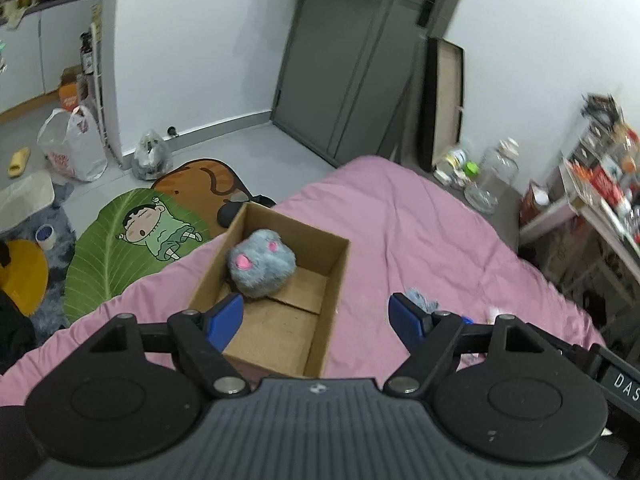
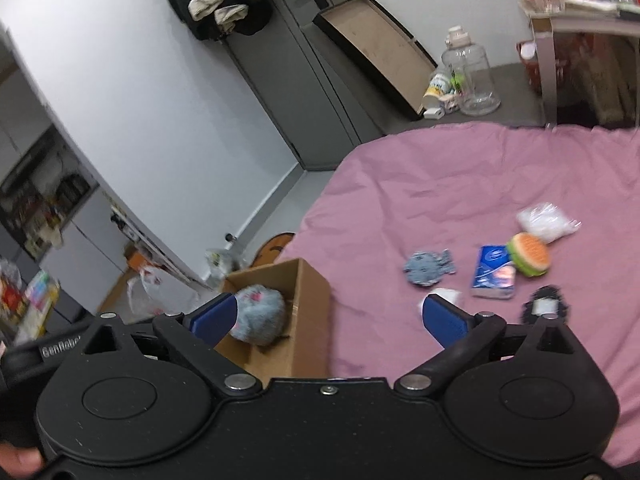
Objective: Organize soft objects
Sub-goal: 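Open both grippers to drop the mouse plush into the box, then move both grippers back toward the remaining soft items on the sheet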
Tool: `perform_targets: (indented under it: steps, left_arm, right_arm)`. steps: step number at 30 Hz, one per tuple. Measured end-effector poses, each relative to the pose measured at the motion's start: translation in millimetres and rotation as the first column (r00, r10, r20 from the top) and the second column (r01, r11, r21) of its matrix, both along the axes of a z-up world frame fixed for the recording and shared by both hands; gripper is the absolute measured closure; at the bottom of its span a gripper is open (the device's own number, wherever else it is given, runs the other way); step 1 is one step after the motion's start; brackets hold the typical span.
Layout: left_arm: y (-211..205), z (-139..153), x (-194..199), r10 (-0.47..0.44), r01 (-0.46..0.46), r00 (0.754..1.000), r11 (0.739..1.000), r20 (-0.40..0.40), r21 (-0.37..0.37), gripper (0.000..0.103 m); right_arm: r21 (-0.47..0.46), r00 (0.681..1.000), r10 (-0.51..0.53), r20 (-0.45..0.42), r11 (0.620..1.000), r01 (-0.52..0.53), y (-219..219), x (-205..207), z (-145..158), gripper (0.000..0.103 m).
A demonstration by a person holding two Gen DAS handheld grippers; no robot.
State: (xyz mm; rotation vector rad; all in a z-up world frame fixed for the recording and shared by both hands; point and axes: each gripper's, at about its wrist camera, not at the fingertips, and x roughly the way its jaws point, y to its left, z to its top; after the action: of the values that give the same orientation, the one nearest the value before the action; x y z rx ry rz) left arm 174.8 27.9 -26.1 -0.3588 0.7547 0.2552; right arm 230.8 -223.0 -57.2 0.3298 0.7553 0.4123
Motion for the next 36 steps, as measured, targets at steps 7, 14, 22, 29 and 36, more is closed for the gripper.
perform_targets:
  steps: [7, 14, 22, 29, 36]
  left_arm:
    - [-36, 8, -9, -0.075, 0.076, 0.997, 0.996, -0.011, 0.046, 0.025]
    - [-67, 13, -14, -0.12, 0.121, 0.993, 0.99, -0.024, 0.078, 0.025]
    - [-98, 16, -13, -0.168, 0.172, 0.985, 0.978, -0.042, 0.114, 0.025]
    - [-122, 11, -6, -0.185, 0.189, 0.982, 0.972, -0.042, 0.139, 0.025]
    - [-142, -3, 6, -0.228, 0.235, 0.972, 0.963, -0.061, 0.135, 0.025]
  right_arm:
    - [-0.038, 0.999, 0.039, -0.01, 0.999, -0.039, -31, -18, 9, 0.002]
    - [-0.069, 1.0, 0.024, -0.012, 0.997, -0.025, -67, -27, 14, 0.001]
    - [-0.085, 0.999, 0.004, -0.033, 0.996, -0.007, -95, -33, 10, 0.001]
    - [-0.072, 0.998, -0.04, -0.051, 0.997, 0.036, -120, -31, -8, 0.001]
    - [-0.064, 0.994, -0.06, -0.094, 0.996, 0.055, -128, -20, -33, 0.001]
